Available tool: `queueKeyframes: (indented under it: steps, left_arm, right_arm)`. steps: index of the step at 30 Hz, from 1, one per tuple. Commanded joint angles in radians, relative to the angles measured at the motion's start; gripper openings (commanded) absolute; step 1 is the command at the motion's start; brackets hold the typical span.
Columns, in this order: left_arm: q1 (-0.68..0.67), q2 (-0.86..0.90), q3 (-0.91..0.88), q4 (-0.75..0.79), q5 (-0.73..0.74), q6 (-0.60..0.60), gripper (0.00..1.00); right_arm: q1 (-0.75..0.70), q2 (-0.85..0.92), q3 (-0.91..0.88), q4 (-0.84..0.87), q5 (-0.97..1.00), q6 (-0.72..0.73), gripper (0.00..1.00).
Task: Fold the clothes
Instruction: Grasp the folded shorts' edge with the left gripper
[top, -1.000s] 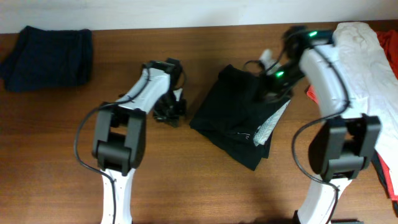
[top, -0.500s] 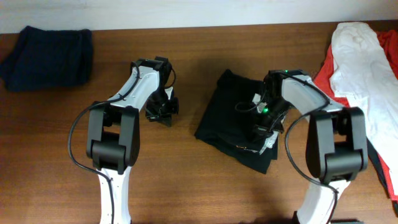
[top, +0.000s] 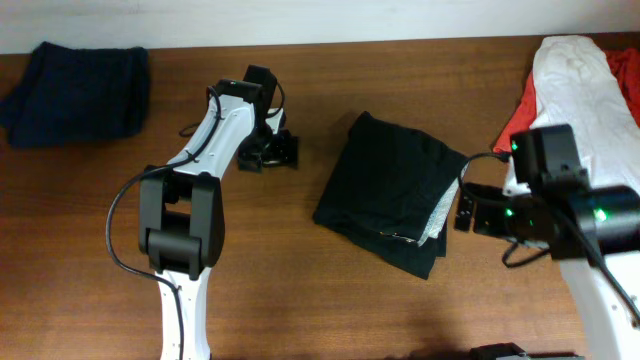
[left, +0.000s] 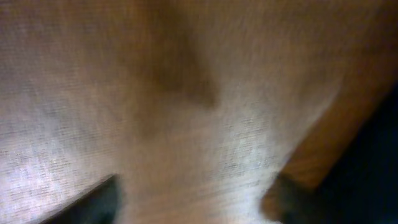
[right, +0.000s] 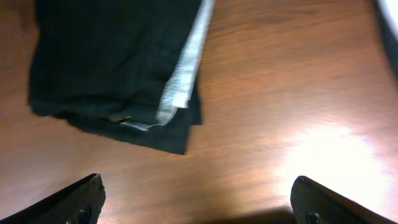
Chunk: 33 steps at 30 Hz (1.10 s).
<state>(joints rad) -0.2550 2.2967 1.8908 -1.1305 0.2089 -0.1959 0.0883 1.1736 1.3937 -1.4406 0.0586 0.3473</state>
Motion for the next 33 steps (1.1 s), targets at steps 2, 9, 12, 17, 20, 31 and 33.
queueKeyframes:
  steps: [2, 9, 12, 17, 20, 31, 33]
  left_arm:
    - [0.034, -0.004, 0.016, 0.035, 0.13, 0.141, 0.99]
    - [0.022, 0.001, 0.008, 0.035, 0.5, 0.334, 0.99]
    - [-0.018, 0.032, 0.008, 0.058, 0.533, 0.351, 0.99]
    - [-0.067, 0.164, 0.008, 0.101, 0.705, 0.368, 0.99]
    - [-0.098, 0.212, 0.008, 0.101, 0.775, 0.394, 0.99]
    - [-0.23, 0.221, 0.008, 0.186, 0.696, 0.283, 0.16]
    - [-0.229, 0.221, 0.008, 0.2, 0.6, 0.184, 0.01]
  right_arm:
    - [-0.006, -0.096, -0.001, -0.022, 0.172, 0.055, 0.99]
    - [-0.006, -0.074, -0.001, 0.053, 0.181, 0.1, 0.99]
    - [-0.006, -0.043, -0.001, 0.086, 0.125, 0.107, 0.99]
    - [-0.006, -0.018, -0.001, 0.108, 0.103, 0.107, 0.99]
    - [-0.006, -0.015, -0.001, 0.114, 0.103, 0.107, 0.99]
    - [-0.005, -0.015, -0.001, 0.113, 0.077, 0.106, 0.99]
    - [-0.005, -0.015, -0.001, 0.114, 0.077, 0.107, 0.99]
